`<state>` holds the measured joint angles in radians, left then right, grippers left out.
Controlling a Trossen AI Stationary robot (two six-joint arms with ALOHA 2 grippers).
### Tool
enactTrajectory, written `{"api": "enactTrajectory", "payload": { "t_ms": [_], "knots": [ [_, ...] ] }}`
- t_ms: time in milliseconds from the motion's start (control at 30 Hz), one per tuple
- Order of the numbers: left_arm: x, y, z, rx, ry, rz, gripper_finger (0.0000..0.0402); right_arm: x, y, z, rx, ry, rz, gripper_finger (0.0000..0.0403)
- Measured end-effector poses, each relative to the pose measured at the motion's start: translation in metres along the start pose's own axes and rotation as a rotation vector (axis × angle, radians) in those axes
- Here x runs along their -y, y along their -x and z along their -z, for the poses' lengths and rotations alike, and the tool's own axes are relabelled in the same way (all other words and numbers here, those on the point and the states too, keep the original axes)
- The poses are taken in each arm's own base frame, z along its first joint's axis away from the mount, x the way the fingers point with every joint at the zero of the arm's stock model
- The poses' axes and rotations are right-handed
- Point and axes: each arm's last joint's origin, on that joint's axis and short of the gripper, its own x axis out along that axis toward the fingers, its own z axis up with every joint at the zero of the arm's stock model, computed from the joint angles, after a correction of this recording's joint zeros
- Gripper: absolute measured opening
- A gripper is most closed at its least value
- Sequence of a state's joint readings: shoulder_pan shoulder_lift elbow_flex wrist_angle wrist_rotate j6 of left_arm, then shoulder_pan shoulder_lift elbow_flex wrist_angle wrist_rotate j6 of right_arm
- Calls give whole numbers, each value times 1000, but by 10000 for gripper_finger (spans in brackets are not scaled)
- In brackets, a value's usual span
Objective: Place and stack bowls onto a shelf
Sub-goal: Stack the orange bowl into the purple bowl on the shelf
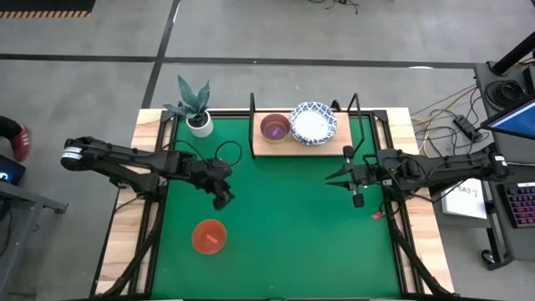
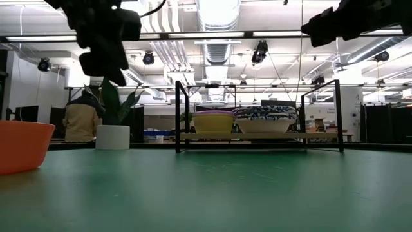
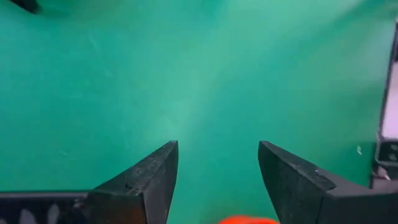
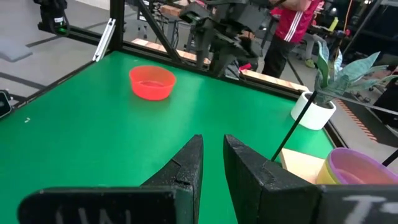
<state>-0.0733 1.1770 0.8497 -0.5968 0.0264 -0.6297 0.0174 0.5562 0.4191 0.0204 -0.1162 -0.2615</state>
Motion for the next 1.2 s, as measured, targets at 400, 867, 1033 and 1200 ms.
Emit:
{"api": "enactTrajectory", "payload": {
  "t_ms": [400,867,1033,1200],
  "knots": [
    [33,-5,36,-155,-18,40,203,0,0,0,-3,0,2,52],
    [36,-59,70,-505,-196,-95,171,0,-1,0,6,-6,6,52],
    [36,-65,71,-528,-209,-106,116,0,-1,0,6,-6,6,52],
    [36,-65,72,-529,-207,-108,25,0,-1,0,6,-5,6,52]
  ]
}}
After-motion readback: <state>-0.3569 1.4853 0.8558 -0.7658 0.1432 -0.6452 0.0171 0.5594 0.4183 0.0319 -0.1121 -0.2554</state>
